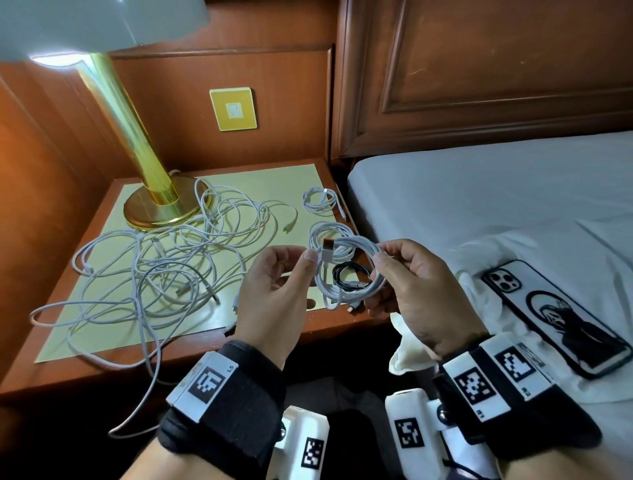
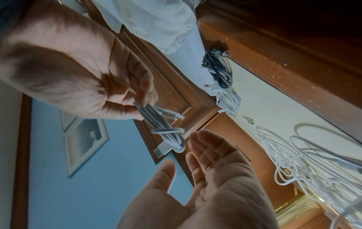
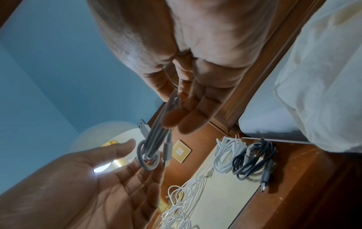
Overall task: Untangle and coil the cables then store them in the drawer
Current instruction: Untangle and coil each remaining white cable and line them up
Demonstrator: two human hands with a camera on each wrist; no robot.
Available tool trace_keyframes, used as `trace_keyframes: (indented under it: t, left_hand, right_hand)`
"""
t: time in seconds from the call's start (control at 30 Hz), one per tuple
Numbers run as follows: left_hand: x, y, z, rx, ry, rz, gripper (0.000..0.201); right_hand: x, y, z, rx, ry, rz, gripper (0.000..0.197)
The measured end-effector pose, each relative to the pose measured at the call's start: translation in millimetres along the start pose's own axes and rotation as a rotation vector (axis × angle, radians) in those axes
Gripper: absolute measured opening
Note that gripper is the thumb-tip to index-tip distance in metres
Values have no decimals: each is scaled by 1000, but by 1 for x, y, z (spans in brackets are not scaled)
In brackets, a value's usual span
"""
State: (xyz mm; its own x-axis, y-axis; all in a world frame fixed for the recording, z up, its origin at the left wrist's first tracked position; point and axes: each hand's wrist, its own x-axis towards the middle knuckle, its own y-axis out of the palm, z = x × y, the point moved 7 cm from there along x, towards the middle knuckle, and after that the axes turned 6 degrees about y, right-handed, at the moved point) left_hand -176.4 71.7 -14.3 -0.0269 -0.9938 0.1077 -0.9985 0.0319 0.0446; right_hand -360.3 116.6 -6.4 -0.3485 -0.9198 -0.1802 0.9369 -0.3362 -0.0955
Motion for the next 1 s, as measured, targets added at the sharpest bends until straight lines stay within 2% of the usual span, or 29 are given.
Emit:
trace_keyframes:
  t: [0.13,0.33,0.47,0.6,0.73,0.9,1.0]
  left_hand:
    - [9,-8,6,-12,-40,-30,9]
    - [36,-28,33,43,-152,-97,8]
    - [62,-31,45,20,-185,-99,8]
    - [100,-32,49,-37,-213,-115,7]
    - [128,-38,52,-52,-250,-138,9]
    - [158,-56,51,-90,-256,-184,9]
    - [167,-60,53,-94,-244,-179,8]
  right_hand:
    - [3,-3,-7,17,49,-16,10]
    - [12,-3,-31,-7,157,-80,10]
    - [37,12,-22,-11,189,-66,9]
    - [90,29,15,-126,162,-32,8]
    - [156,53,43,-195,228,7,15]
    - [240,74,49,-322,389,7,11]
    - [285,78,48,-369,406,-34,22]
